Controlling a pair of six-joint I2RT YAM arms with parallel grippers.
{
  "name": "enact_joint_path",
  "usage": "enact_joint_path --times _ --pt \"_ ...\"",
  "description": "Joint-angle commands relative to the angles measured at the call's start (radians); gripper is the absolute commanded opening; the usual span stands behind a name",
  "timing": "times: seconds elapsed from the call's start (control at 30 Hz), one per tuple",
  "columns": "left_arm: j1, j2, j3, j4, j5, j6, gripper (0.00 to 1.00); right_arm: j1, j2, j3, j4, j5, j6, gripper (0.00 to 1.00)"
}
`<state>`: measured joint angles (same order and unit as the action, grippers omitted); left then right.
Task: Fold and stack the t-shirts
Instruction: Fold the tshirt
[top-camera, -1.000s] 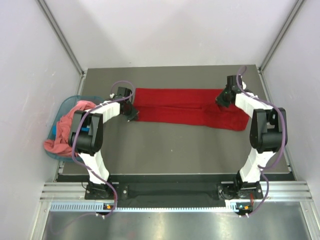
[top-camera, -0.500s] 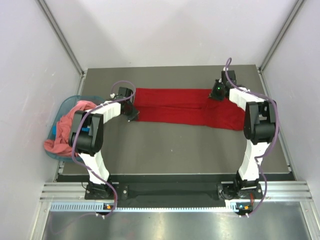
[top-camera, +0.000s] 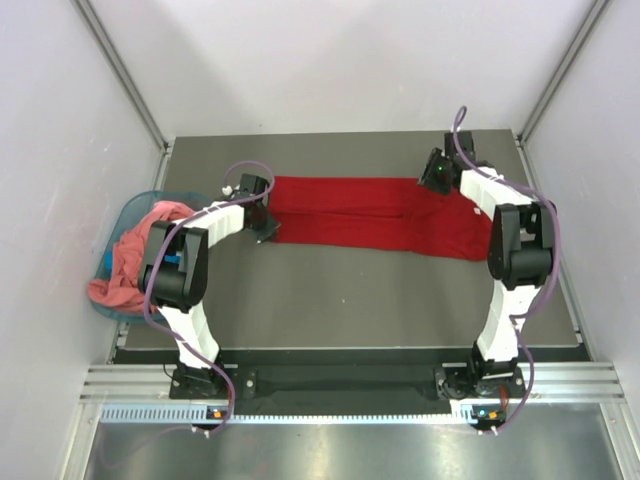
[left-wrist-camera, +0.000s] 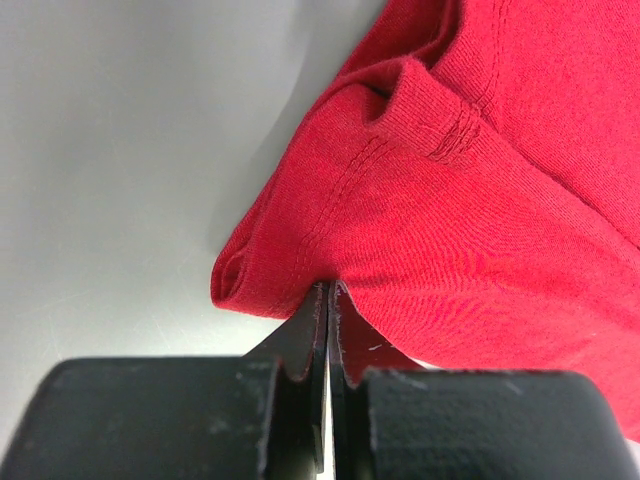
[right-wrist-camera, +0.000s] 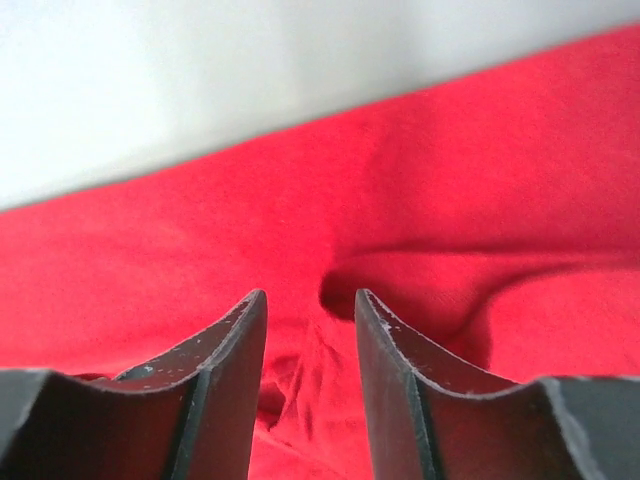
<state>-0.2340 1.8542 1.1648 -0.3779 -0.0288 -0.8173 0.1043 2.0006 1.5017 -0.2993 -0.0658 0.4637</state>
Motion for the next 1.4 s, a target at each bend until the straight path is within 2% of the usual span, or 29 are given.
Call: enact_joint_path --times 0.0,0.07,0.17,0.43,0.57,0.73,0.83,0.97,1.13,1.2,1.37 --pt "-0.011 -0.004 -0.025 -0.095 -0.042 0.0 0.0 0.011 -0.089 0.025 -0.092 0.099 0.091 0.4" --pt "-0.013 -0.006 -0.03 -0.092 -0.04 -0.002 0.0 0.012 -0.095 0.02 -0.16 0.119 0.142 0.38" --pt "-0.013 -0.007 -0.033 -0.088 -0.04 -0.002 0.0 0.018 -0.123 -0.03 -0.167 0.139 0.187 0.33" --pt "-0.014 -0.02 -0.044 -0.087 -0.057 -0.002 0.0 0.026 -0.051 -0.057 -0.038 0.113 0.21 0.28" --pt "-0.016 -0.016 -0.045 -0.087 -0.057 0.0 0.0 0.032 0.019 -0.022 0.046 0.022 0.17 0.28" --pt "-0.021 -0.013 -0.045 -0.088 -0.059 0.001 0.0 0.051 0.089 0.041 0.063 0.011 0.093 0.29" --pt "-0.028 -0.02 -0.045 -0.085 -0.063 0.003 0.0 0.049 0.076 0.04 0.083 0.009 0.043 0.32" --pt "-0.037 -0.021 -0.047 -0.079 -0.057 0.0 0.0 0.051 0.027 0.046 0.138 -0.086 -0.069 0.37" --pt "-0.048 -0.024 -0.062 -0.059 -0.045 -0.013 0.0 0.051 0.0 0.046 0.172 -0.186 -0.099 0.4" --pt "-0.048 -0.026 -0.06 -0.059 -0.045 -0.013 0.0 0.049 -0.017 0.045 0.151 -0.184 -0.091 0.4" --pt "-0.048 -0.046 -0.062 -0.043 -0.039 -0.008 0.0 -0.023 -0.132 0.069 -0.183 -0.022 0.024 0.43"
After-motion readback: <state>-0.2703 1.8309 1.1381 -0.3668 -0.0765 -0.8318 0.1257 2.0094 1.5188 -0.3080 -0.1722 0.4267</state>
